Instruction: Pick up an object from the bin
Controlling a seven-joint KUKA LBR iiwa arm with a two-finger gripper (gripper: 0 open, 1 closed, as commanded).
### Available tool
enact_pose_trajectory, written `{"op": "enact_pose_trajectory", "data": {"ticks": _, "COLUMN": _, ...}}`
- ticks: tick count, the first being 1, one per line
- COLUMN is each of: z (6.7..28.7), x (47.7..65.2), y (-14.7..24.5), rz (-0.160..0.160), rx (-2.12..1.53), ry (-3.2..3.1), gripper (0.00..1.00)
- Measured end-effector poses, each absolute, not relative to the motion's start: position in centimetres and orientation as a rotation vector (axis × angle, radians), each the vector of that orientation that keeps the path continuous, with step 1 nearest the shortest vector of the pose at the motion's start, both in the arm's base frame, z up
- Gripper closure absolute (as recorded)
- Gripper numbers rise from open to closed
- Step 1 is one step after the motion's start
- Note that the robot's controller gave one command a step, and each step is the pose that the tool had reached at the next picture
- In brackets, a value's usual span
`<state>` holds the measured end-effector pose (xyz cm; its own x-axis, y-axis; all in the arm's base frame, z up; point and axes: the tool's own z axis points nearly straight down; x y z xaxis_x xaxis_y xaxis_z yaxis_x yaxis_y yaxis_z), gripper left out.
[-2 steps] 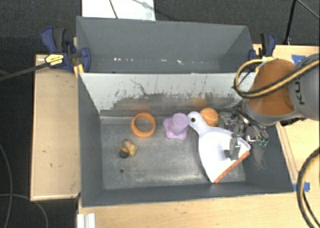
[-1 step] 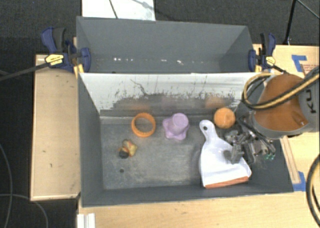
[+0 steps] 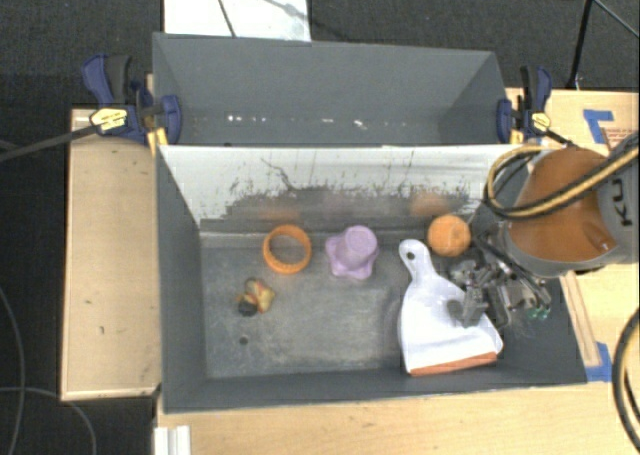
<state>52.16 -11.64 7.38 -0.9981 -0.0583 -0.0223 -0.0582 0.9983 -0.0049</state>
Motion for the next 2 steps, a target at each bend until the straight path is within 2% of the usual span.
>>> {"op": "enact_pose_trajectory", "data": {"ticks": 1, "z": 10.8, "x": 53.8, "y": -12.3, "rz": 0.002, "rx": -0.119, "ry": 3.140, "gripper": 1.00}}
{"op": "enact_pose_trajectory", "data": {"ticks": 2, "z": 22.1, "x": 51.0, "y": -12.0, "rz": -0.001, "rx": -0.097, "ry": 3.138, "gripper": 1.00}}
